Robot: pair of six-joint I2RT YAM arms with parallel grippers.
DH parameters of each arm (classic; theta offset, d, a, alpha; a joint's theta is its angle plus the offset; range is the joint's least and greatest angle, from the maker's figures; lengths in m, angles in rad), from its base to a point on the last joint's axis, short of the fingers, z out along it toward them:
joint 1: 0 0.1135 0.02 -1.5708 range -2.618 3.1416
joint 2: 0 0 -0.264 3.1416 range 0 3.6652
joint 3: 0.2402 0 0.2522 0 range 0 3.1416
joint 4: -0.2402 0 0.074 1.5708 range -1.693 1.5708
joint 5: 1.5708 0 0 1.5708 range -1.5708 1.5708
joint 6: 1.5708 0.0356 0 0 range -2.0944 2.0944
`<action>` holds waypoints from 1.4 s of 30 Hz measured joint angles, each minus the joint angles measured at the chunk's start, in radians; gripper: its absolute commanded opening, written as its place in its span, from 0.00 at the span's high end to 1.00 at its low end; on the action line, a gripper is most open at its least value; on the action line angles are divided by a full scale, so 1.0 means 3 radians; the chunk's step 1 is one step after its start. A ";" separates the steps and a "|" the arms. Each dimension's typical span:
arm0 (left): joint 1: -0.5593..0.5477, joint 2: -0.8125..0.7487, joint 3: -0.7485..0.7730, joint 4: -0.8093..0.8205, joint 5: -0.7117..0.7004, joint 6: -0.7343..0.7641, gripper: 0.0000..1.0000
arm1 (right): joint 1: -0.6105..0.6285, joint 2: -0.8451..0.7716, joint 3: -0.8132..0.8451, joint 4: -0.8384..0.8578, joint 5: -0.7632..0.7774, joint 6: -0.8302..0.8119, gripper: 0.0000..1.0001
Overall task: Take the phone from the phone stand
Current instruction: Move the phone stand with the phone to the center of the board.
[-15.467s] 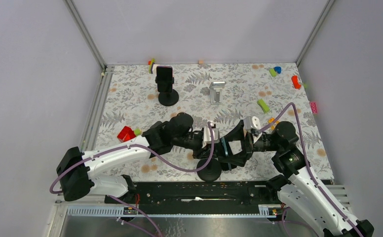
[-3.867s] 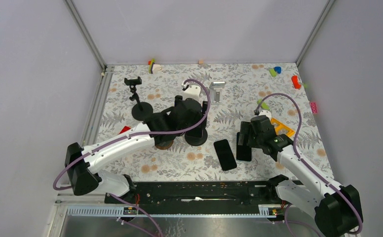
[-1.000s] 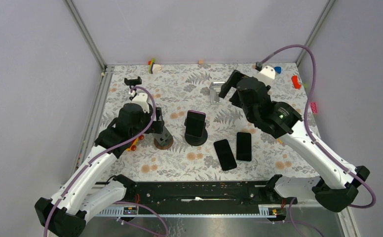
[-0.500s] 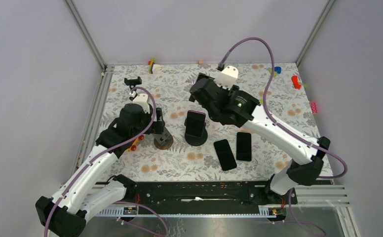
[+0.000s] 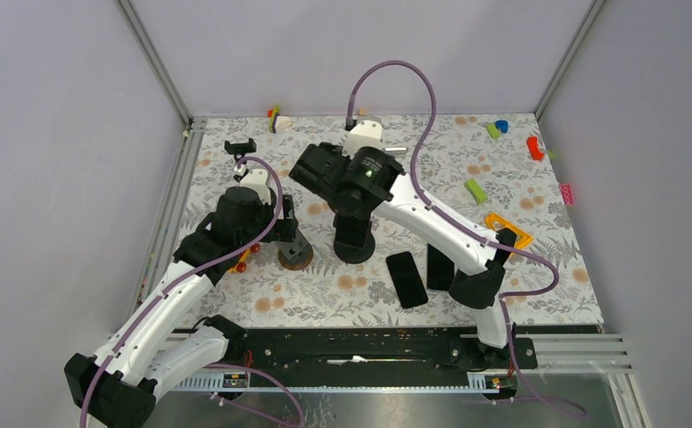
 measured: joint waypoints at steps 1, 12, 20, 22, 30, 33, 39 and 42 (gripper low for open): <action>0.0000 0.0000 0.0000 0.0000 -0.0001 0.0000 0.01 | 0.0018 0.0006 -0.0022 -0.0024 0.0001 0.0008 0.00; 0.0000 -0.0009 0.0000 -0.0001 -0.0013 0.0000 0.01 | 0.0111 -0.0085 -0.0656 0.0037 0.0058 0.0078 0.00; 0.0000 -0.0009 0.0000 -0.0001 -0.0025 0.0000 0.01 | 0.0111 -0.0278 -0.1072 0.0248 0.0045 0.0159 0.00; 0.0000 -0.0009 0.0000 -0.0001 -0.0025 -0.0001 0.01 | 0.0111 -0.0381 -0.1253 0.0378 0.0031 0.0161 0.01; 0.0000 -0.0009 0.0000 -0.0003 -0.0024 -0.0001 0.01 | 0.0111 -0.0757 -0.1971 0.1043 -0.0106 0.0165 0.06; 0.0000 -0.0009 0.0000 -0.0006 -0.0025 -0.0001 0.01 | 0.0111 -0.0791 -0.2080 0.1198 -0.0135 0.0142 0.09; 0.0000 -0.0008 0.0000 -0.0013 -0.0024 -0.0001 0.01 | 0.0111 -0.0791 -0.2113 0.1328 -0.0186 0.0055 0.17; 0.0000 0.0000 0.0000 -0.0013 -0.0024 -0.0001 0.02 | 0.0111 -0.0825 -0.2172 0.1401 -0.0211 -0.0083 0.25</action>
